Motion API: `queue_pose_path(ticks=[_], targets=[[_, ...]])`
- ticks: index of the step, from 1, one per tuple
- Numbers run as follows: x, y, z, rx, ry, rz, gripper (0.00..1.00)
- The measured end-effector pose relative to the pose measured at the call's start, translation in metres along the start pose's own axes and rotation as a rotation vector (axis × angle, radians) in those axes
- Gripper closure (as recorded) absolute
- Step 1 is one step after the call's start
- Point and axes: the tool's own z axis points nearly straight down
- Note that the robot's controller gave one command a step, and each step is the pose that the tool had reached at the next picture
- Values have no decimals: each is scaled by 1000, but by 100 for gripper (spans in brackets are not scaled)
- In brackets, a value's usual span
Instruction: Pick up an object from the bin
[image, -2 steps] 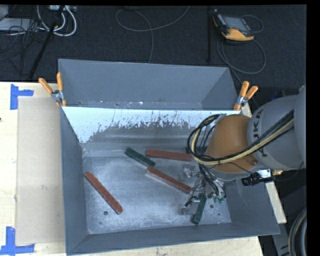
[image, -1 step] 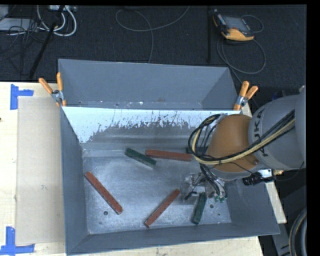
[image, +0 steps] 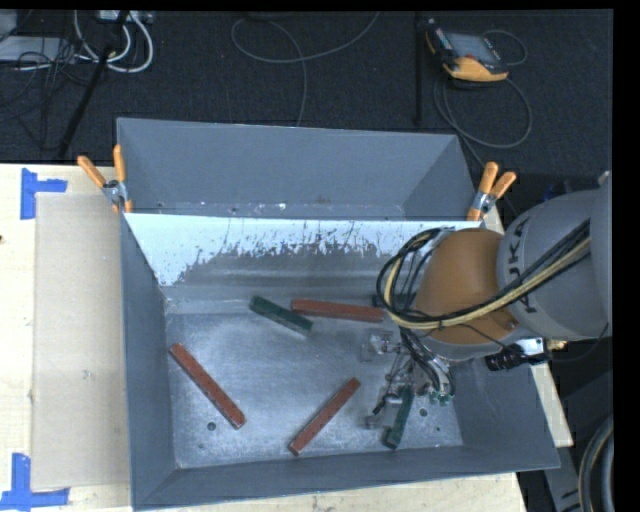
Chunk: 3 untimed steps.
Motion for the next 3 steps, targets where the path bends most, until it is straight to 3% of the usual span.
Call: queue_pose_path(ticks=[1, 2, 3], targets=[[28, 59, 0, -2, 3, 157, 0], [27, 57, 0, 0, 1, 157, 100], [7, 89, -187, -1, -9, -115, 100]])
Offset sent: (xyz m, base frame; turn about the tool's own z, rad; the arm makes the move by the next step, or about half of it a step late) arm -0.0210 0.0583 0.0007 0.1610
